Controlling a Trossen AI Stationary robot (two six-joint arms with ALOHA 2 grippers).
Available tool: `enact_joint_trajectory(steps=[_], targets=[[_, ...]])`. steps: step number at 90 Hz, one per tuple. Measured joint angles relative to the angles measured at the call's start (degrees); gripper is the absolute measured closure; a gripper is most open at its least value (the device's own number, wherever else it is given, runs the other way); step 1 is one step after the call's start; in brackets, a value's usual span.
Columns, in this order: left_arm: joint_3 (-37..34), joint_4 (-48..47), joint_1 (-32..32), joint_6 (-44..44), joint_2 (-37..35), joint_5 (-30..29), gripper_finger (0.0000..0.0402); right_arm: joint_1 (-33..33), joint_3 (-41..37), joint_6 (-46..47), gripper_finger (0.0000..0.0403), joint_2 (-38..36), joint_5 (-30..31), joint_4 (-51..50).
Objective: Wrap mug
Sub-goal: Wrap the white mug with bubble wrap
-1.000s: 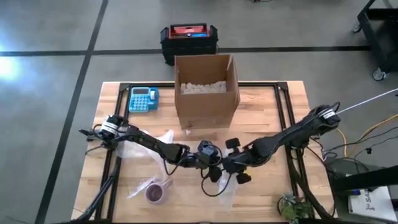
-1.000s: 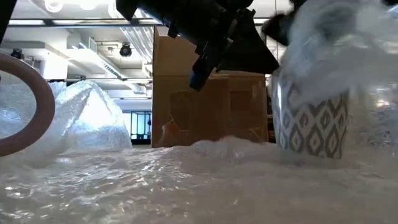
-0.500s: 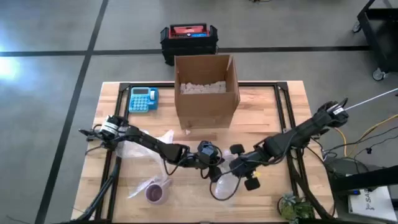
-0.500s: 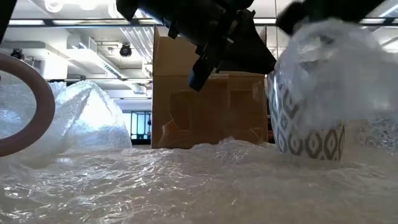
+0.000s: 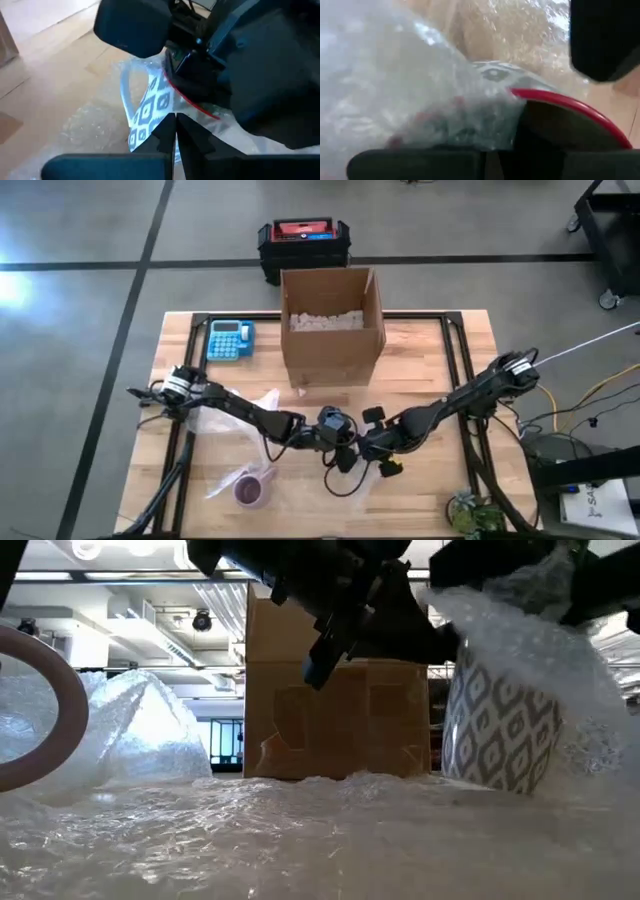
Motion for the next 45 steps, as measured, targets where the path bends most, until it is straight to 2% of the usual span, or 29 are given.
enact_joint_trajectory(steps=[23, 45], targets=[[0.0, 0.0, 0.0, 0.0, 0.0, 0.0, 0.0402, 0.4, 7.2, -1.4, 0.0384, -6.1, 0.0, -6.5], [0.0, -0.2, 0.0, 0.0, 0.0, 0.0, 0.0402, 1.0, 6.9, -0.9, 0.0384, -10.6, -0.5, -6.8]])
